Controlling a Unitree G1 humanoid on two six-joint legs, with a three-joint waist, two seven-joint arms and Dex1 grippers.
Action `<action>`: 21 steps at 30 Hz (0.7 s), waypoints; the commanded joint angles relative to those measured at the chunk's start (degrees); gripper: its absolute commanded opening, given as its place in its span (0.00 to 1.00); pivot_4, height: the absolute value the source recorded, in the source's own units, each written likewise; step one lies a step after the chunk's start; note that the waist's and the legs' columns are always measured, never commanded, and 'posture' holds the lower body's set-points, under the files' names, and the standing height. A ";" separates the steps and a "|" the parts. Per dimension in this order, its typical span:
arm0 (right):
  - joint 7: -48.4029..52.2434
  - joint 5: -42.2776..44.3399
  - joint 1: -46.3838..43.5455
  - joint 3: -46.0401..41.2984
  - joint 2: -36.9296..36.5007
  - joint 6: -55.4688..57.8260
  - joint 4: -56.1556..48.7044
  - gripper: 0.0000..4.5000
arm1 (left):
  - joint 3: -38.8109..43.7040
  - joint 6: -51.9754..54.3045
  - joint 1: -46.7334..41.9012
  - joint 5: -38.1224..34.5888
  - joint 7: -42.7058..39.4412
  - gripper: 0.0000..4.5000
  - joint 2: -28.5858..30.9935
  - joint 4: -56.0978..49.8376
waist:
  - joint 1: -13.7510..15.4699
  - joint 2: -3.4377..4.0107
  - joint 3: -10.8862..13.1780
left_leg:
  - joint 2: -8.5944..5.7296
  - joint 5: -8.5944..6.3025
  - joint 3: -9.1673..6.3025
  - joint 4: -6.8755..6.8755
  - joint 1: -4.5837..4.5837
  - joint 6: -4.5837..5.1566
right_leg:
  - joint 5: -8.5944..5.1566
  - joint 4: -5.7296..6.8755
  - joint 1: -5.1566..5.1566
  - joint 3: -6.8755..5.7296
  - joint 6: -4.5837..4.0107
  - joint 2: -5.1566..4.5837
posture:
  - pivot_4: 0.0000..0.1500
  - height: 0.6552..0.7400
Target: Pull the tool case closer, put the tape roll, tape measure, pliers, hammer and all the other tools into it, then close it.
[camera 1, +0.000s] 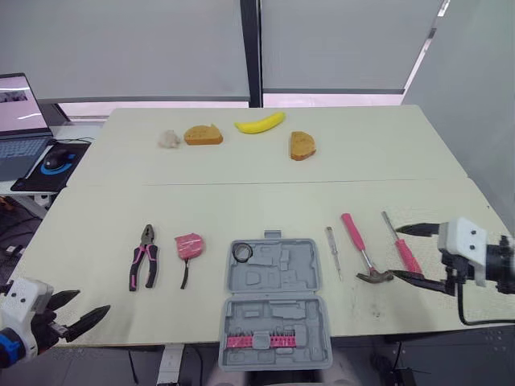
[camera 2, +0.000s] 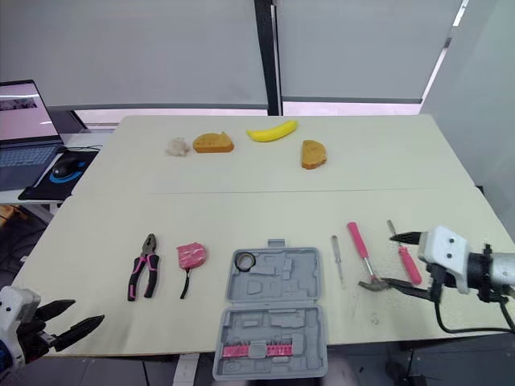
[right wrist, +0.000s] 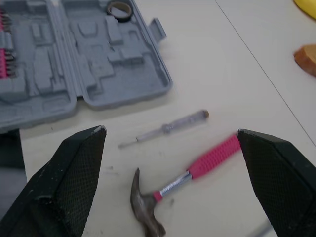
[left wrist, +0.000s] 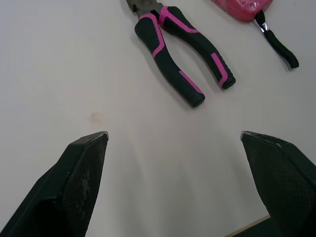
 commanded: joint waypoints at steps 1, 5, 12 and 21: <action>-0.68 5.55 -7.65 5.19 1.16 7.14 -5.40 1.00 | 2.13 3.16 3.27 -2.43 4.30 0.99 -3.38 -8.42 | 0.12 -0.03 0.01 | 0.00 0.00 -0.02 0.00 0.00 0.00 | 0.00 0.00 -0.01 -0.01 0.00 0.00 | 1.00 1.00; -0.59 7.01 -15.72 10.71 3.36 10.70 -5.93 1.00 | -0.43 7.58 4.52 -4.00 11.37 0.99 -9.62 -19.04 | 0.95 -0.09 0.04 | 0.00 0.00 -0.05 0.06 -0.02 0.00 | 0.01 -0.02 -0.10 -0.05 0.01 0.00 | 1.00 1.00; -0.34 7.03 -18.10 13.67 5.27 11.80 -6.44 1.00 | -11.58 9.67 0.64 1.73 27.28 0.99 -21.23 -30.89 | 1.75 -0.12 0.03 | -0.06 0.00 -0.03 0.13 -0.03 0.00 | 0.11 -0.07 0.05 -0.03 0.15 -0.01 | 1.00 1.00; 0.02 7.40 -18.55 14.68 5.35 12.71 -7.25 1.00 | -24.81 12.27 -7.66 11.19 41.46 0.99 -29.49 -29.51 | 1.57 -0.12 0.03 | -0.07 0.00 -0.02 0.13 -0.02 0.00 | 0.15 -0.01 0.08 -0.02 0.17 0.10 | 1.00 1.00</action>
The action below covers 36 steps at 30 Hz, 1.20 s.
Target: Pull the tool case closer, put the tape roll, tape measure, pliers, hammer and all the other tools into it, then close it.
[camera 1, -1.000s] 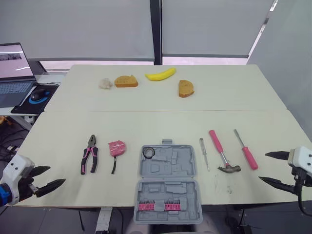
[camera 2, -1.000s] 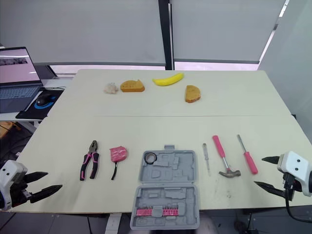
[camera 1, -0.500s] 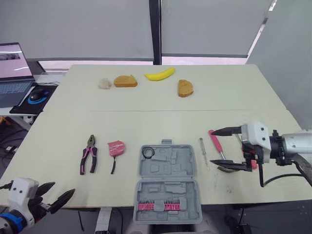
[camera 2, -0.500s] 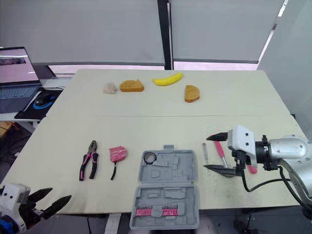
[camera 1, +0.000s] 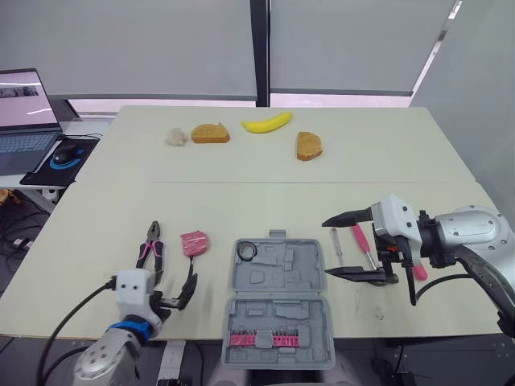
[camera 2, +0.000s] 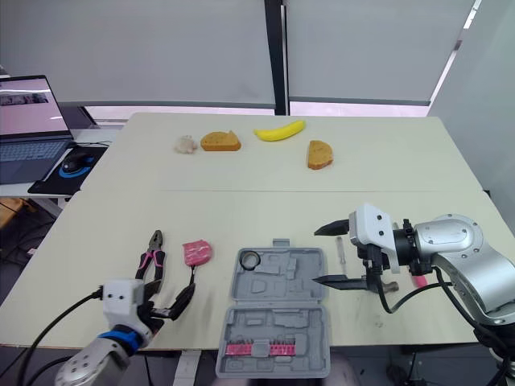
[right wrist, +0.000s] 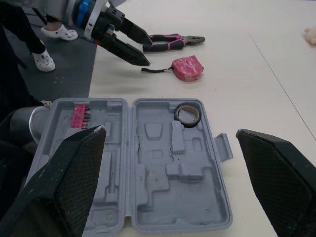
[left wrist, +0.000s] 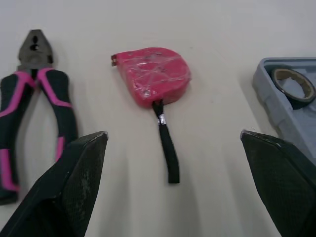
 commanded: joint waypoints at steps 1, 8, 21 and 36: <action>0.19 0.89 -0.98 0.10 -0.12 0.23 -2.03 1.00 | -1.98 0.96 -2.23 3.81 5.10 0.99 -0.67 0.75 | -0.01 0.00 0.00 | 0.00 0.00 -0.01 0.00 0.01 0.00 | 0.01 0.01 0.01 0.00 0.01 0.02 | 1.00 1.00; 0.91 0.73 -1.48 0.42 -0.49 0.43 -1.47 1.00 | -5.45 1.90 -9.17 7.37 10.00 0.99 -2.87 8.24 | 0.04 -0.02 0.00 | -0.02 0.00 -0.03 0.02 0.00 0.00 | 0.05 0.02 0.02 0.02 0.08 0.06 | 1.00 1.00; 1.19 0.32 -0.60 0.70 -0.54 -0.03 -1.44 1.00 | -6.48 3.48 -13.16 9.25 13.46 0.44 -4.48 14.45 | 0.07 0.03 -0.03 | -0.04 0.01 -0.06 0.02 0.02 -0.02 | 0.06 0.03 0.04 0.04 0.10 0.06 | 1.00 1.00; 0.93 -0.45 0.86 0.12 -0.51 -1.35 -0.77 1.00 | -3.87 4.80 -10.47 8.70 14.41 0.01 -3.56 10.74 | -0.10 0.03 -0.03 | -0.03 0.01 -0.04 0.01 0.03 -0.02 | 0.06 0.03 0.03 0.05 0.10 0.07 | 1.00 1.00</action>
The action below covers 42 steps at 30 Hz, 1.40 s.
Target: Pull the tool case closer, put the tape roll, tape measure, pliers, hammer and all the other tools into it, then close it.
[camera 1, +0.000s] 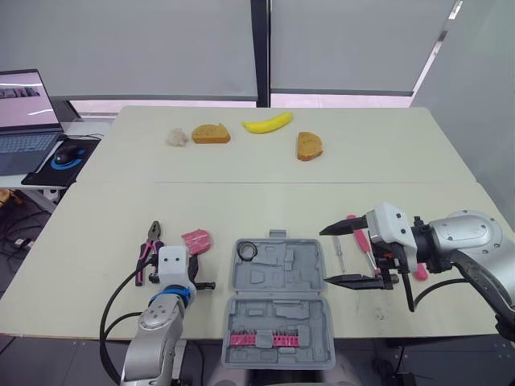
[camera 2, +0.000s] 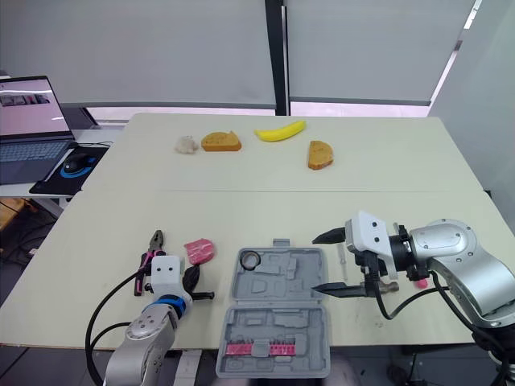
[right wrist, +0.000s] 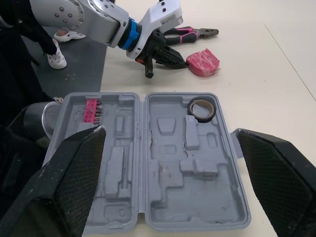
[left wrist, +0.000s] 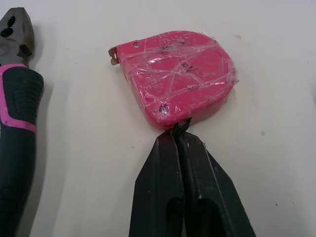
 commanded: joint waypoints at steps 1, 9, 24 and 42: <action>-0.21 0.41 -0.17 -1.65 -0.27 -1.05 -1.13 1.00 | 1.37 1.63 2.72 -0.21 -0.17 0.01 0.99 -2.08 | -0.10 0.00 0.00 | 0.00 0.00 0.00 0.00 0.00 0.00 | 0.00 0.00 -0.01 0.00 0.00 0.00 | 1.00 1.00; -0.43 0.98 0.27 -0.99 0.23 -0.58 -2.46 1.00 | 1.16 1.10 11.42 -2.92 -9.96 0.01 8.63 -8.39 | -0.06 0.02 0.01 | 0.01 -0.01 0.01 -0.03 -0.01 0.00 | -0.01 -0.02 -0.03 0.03 -0.01 0.00 | 1.00 1.00; -0.51 2.07 -0.57 0.48 0.20 1.30 -4.32 1.00 | 1.67 -2.22 22.30 -4.43 -20.22 0.01 17.59 -13.26 | -0.02 0.04 0.03 | 0.02 -0.02 0.03 -0.05 -0.04 0.02 | -0.04 -0.09 -0.07 0.03 -0.06 -0.08 | 1.00 1.00; 0.97 2.78 -1.93 1.72 0.16 2.12 -5.25 1.00 | 7.05 -2.67 25.56 -5.01 -22.32 0.01 19.95 -13.74 | 0.05 0.03 0.09 | 0.03 -0.02 0.03 -0.06 -0.07 0.02 | -0.07 -0.12 -0.21 -0.02 -0.10 -0.12 | 1.00 1.00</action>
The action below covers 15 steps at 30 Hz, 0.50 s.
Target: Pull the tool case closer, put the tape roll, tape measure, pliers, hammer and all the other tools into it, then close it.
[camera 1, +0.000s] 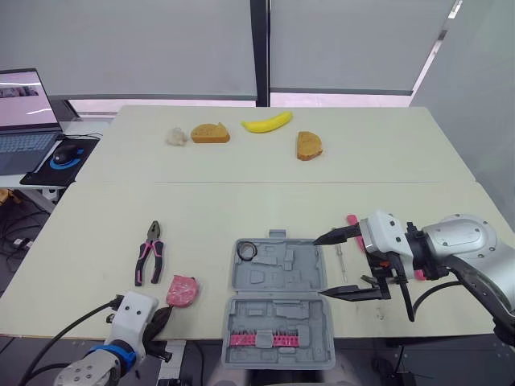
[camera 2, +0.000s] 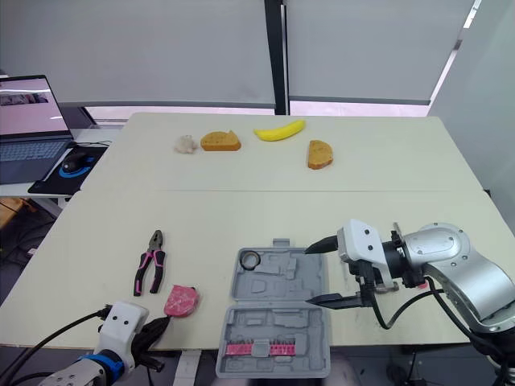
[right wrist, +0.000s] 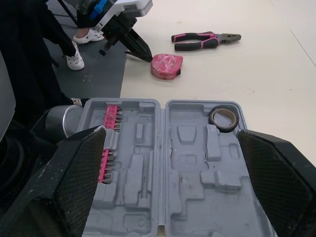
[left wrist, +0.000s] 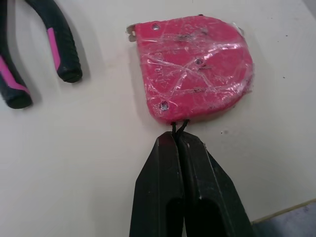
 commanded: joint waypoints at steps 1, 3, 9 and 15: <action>0.48 0.92 -0.89 -0.24 0.01 -0.46 -1.62 1.00 | -0.01 -0.35 0.74 -0.19 -0.39 0.01 -0.20 -1.24 | 0.00 -0.01 0.01 | 0.00 0.00 0.00 0.00 0.00 0.00 | 0.00 -0.01 0.00 0.00 0.00 0.00 | 1.00 1.00; 0.36 0.83 -1.01 -0.11 0.06 -0.55 -1.60 1.00 | -0.89 -0.05 0.84 -0.38 -0.69 0.01 -0.63 -1.76 | 0.01 -0.01 0.01 | 0.00 0.00 0.00 0.00 -0.01 0.00 | 0.00 -0.02 0.00 0.00 0.00 0.00 | 1.00 1.00; -0.11 0.77 -1.18 0.14 0.24 -0.31 -1.84 1.00 | -1.86 -0.35 1.26 -0.27 -1.46 0.01 -0.65 -2.12 | 0.01 -0.02 0.02 | 0.00 0.00 0.00 0.00 -0.01 0.00 | 0.00 -0.02 0.01 0.00 0.00 -0.01 | 1.00 1.00; -0.27 0.64 -1.40 0.36 0.38 -0.19 -1.83 1.00 | -1.69 -0.42 0.88 -0.08 -1.53 0.01 -0.49 -1.61 | 0.01 -0.02 0.02 | 0.00 0.00 0.00 0.00 -0.01 0.00 | 0.00 -0.02 0.00 0.00 0.00 -0.01 | 1.00 1.00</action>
